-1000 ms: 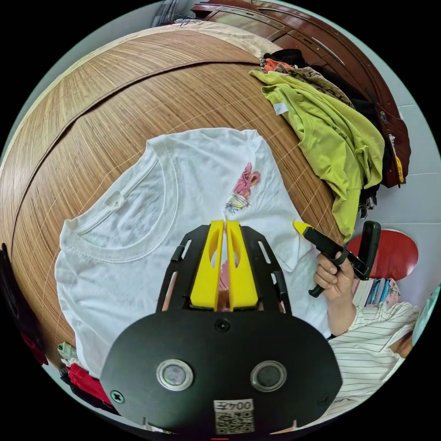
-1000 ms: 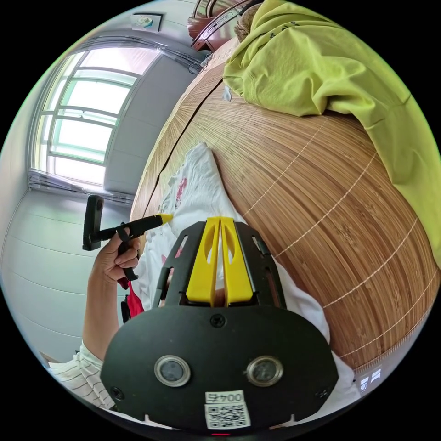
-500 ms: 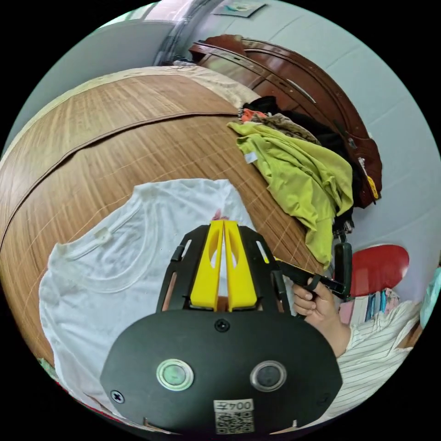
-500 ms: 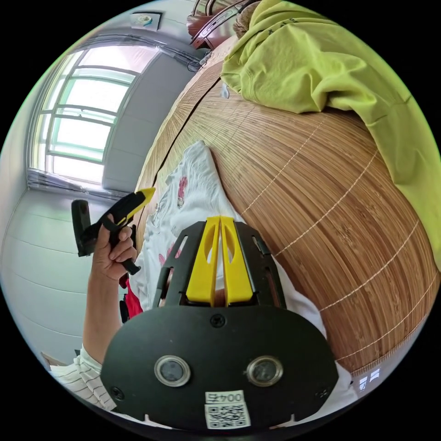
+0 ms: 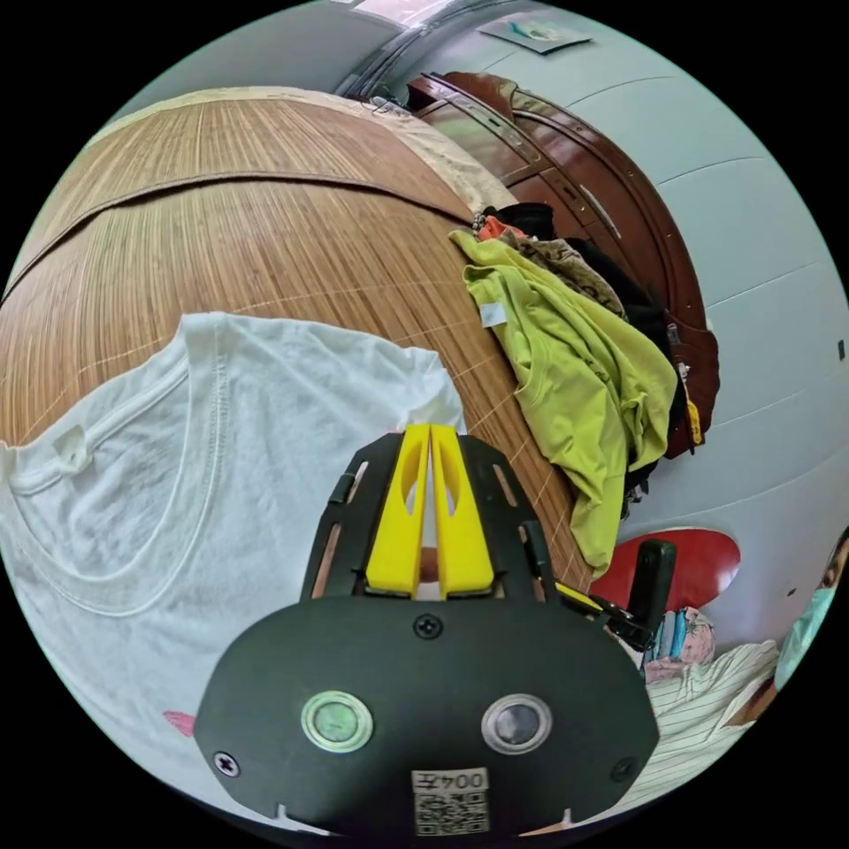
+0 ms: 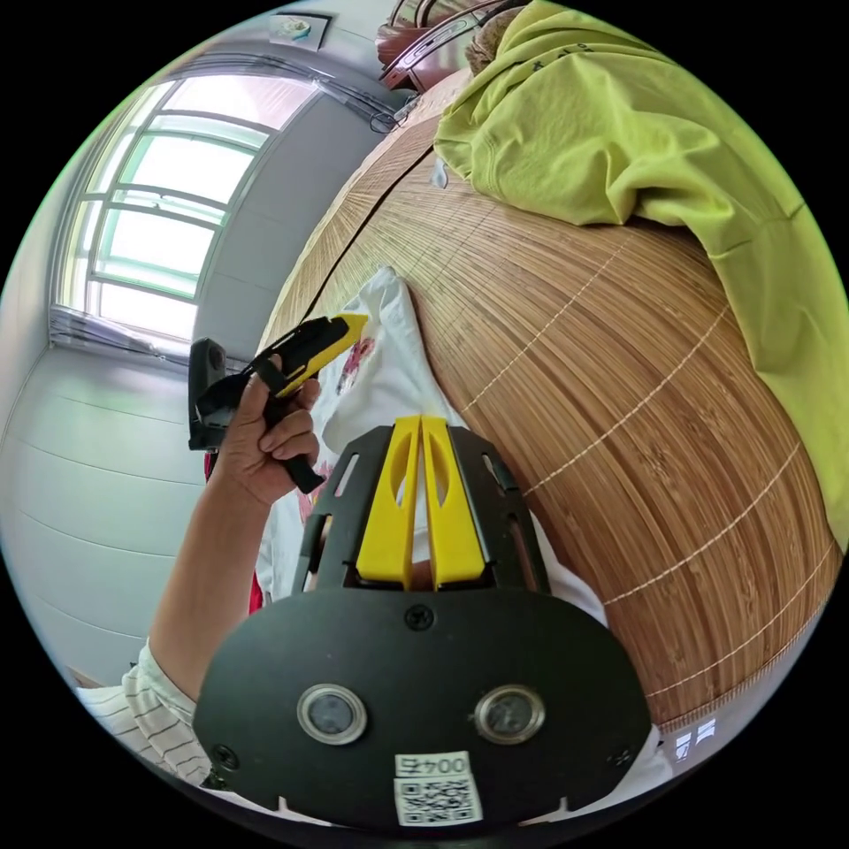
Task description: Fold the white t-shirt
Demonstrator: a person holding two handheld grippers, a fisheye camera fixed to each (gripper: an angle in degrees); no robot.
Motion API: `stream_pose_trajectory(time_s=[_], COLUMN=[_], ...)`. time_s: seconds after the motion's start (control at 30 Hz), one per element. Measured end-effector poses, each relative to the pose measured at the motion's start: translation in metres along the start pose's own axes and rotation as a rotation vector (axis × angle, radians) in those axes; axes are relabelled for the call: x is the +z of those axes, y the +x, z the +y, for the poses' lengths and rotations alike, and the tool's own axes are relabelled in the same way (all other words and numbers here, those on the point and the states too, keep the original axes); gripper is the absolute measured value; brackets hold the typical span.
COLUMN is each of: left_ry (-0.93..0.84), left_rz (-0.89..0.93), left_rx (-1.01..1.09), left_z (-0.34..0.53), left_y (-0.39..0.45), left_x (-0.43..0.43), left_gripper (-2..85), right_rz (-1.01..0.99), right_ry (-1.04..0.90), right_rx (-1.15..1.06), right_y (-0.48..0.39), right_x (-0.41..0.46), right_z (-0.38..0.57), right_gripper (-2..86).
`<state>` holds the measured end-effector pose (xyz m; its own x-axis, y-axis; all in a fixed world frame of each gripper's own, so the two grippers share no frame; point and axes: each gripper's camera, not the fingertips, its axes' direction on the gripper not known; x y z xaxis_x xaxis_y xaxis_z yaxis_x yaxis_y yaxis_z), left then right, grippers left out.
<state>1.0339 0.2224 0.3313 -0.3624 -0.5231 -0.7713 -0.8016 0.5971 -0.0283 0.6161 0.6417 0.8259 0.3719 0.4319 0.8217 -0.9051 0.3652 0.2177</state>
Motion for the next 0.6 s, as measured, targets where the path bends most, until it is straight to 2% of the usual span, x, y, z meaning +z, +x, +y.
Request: stream_pose_trajectory(time_s=[0.07,0.13,0.2,0.27,0.43,0.5,0.6], left_ry=[-0.007,-0.094,-0.011,0.061,0.009,-0.042,-0.095], left_rz=[-0.065,-0.160,-0.072,-0.049,-0.230,-0.337,-0.347], left_rx=[0.021,-0.002,-0.063,-0.029,0.088,0.134,0.106], left_z=[0.006,0.013,0.029,0.045,0.115,0.145,0.164], left_y=[0.004,-0.001,-0.003,0.014,0.060,0.070,0.068], left_x=[-0.004,0.005,-0.016,-0.041,-0.072,-0.066,-0.058], left_gripper=[0.2,0.2,0.2,0.2,0.4,0.5,0.5], right_rz=[-0.022,-0.020,-0.012,-0.030,-0.069,-0.101,-0.064], right_ry=[0.002,0.005,0.006,0.001,0.023,0.077,0.066], right_rx=[0.014,0.010,0.000,0.000,-0.021,-0.081,-0.295], right_y=[0.003,0.001,-0.002,-0.003,-0.010,-0.020,-0.058], right_x=[0.006,0.012,0.019,0.028,0.042,0.040,0.043], right_z=[0.010,0.019,0.029,0.042,0.077,0.095,0.129], right_gripper=[-0.7,-0.7,-0.6,-0.5,1.6,3.3,6.0])
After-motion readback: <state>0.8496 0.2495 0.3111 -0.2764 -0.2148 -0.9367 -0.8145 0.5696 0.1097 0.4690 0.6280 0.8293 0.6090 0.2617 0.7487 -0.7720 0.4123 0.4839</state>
